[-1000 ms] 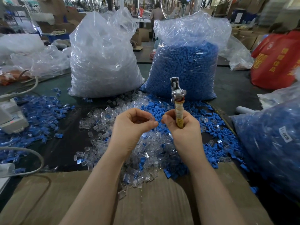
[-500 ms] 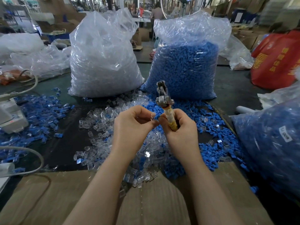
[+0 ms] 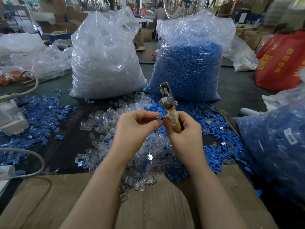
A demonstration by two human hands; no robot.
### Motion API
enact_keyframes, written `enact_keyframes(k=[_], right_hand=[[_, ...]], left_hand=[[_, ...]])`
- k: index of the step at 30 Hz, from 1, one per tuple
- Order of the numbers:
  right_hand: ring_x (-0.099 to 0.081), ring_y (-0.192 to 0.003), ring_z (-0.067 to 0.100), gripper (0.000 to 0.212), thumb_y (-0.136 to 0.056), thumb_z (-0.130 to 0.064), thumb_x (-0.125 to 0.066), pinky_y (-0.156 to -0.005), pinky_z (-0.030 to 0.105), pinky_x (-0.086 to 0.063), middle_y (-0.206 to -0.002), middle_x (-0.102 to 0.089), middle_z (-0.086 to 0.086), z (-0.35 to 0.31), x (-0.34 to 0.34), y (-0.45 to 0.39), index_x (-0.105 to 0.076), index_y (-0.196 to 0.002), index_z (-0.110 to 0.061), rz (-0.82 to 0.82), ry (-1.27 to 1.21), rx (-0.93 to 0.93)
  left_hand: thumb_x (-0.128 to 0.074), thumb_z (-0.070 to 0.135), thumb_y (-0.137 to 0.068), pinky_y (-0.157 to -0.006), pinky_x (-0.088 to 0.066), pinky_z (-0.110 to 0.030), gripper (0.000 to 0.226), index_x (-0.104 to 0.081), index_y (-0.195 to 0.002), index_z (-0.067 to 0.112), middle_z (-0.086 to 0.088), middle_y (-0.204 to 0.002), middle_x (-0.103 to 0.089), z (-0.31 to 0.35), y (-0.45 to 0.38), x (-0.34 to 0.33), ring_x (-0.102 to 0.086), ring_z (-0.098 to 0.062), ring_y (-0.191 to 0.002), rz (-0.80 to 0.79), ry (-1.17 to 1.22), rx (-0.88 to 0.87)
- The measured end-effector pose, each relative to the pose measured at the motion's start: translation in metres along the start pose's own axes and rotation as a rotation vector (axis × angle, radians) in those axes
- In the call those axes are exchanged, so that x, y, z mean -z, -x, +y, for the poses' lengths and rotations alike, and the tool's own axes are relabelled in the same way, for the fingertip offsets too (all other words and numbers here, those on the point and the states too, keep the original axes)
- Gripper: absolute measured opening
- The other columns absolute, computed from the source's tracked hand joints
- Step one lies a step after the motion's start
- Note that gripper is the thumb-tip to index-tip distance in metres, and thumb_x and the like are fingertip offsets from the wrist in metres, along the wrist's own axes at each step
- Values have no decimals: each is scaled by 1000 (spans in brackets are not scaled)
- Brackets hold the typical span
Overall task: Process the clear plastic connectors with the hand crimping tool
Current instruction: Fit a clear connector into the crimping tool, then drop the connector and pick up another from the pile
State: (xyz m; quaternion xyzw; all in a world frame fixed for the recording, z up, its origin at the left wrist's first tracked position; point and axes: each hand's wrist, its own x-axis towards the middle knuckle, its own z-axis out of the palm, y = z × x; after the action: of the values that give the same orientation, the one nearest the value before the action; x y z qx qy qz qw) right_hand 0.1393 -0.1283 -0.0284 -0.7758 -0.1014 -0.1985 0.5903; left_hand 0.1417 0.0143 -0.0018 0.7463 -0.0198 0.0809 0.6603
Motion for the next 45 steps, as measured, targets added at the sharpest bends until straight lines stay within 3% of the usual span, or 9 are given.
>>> enact_keyframes(k=[9, 18, 24, 26, 29, 33, 37, 41, 45], right_hand=[[-41, -49, 2, 18, -94, -22, -66, -48, 14, -33, -54, -51, -18, 1, -3, 0, -58, -77, -23, -8, 12, -33], [-40, -49, 1, 15, -93, -23, -67, -48, 14, -33, -55, -51, -16, 2, -1, -1, -61, -80, -19, -31, -12, -69], [-48, -60, 9, 7, -92, -22, -67, -58, 33, -44, -69, -58, 4, 3, 10, -3, -62, -91, -17, -136, 29, -120], [-46, -61, 10, 8, -91, -20, -67, -58, 31, -42, -69, -56, 4, 6, 17, -5, -61, -92, -15, -181, 60, -149], [-43, -55, 5, 6, -91, -18, -66, -53, 20, -38, -63, -52, -11, 10, 27, -7, -60, -90, -18, -242, 102, -174], [-46, -61, 14, 10, -89, -19, -67, -60, 33, -39, -75, -55, 4, 13, 34, -8, -57, -93, -16, -328, 220, -185], [-47, -63, 15, 13, -89, -18, -67, -63, 34, -40, -76, -54, -1, 13, 35, -7, -55, -92, -20, -398, 236, -213], [-45, -60, 16, 14, -91, -23, -66, -58, 37, -39, -67, -50, -6, 14, 27, -7, -54, -85, -19, -295, 212, -179], [-38, -53, 9, 19, -92, -24, -66, -52, 26, -33, -59, -45, -8, 9, 17, -5, -55, -81, -13, -148, 68, -117]], left_hand=[[-80, 9, -78, -73, -59, -22, 16, -77, -87, 22, 3, -80, -77, -3, 0, -1, -73, -12, -79, 46, 6, -19], [-80, 8, -78, -78, -59, -26, 18, -77, -88, 23, 4, -84, -77, -4, 1, -3, -73, -12, -83, 39, 30, -30], [-78, 7, -80, -80, -59, -30, 21, -72, -95, 19, -3, -90, -76, -8, -3, 1, -73, -19, -88, 54, 114, -5], [-77, 7, -80, -82, -59, -33, 22, -69, -97, 17, -7, -91, -75, -9, -4, 3, -73, -24, -91, 63, 175, 12], [-76, 4, -81, -83, -58, -34, 22, -67, -97, 15, -9, -90, -75, -10, -6, 4, -73, -27, -93, 73, 240, 11], [-76, 4, -81, -78, -57, -26, 22, -67, -97, 17, 0, -84, -74, -11, -7, 8, -73, -20, -89, 79, 225, -10], [-77, 5, -82, -77, -57, -23, 22, -67, -96, 19, 0, -86, -74, -11, -8, 9, -72, -13, -82, 85, 143, -39], [-78, 10, -82, -78, -58, -22, 20, -73, -96, 24, 4, -89, -75, -10, -7, 9, -72, -10, -84, 88, 28, -65], [-79, 10, -81, -72, -55, -16, 19, -77, -89, 27, 13, -83, -76, -9, -3, 1, -71, -3, -78, 72, -47, -82]])
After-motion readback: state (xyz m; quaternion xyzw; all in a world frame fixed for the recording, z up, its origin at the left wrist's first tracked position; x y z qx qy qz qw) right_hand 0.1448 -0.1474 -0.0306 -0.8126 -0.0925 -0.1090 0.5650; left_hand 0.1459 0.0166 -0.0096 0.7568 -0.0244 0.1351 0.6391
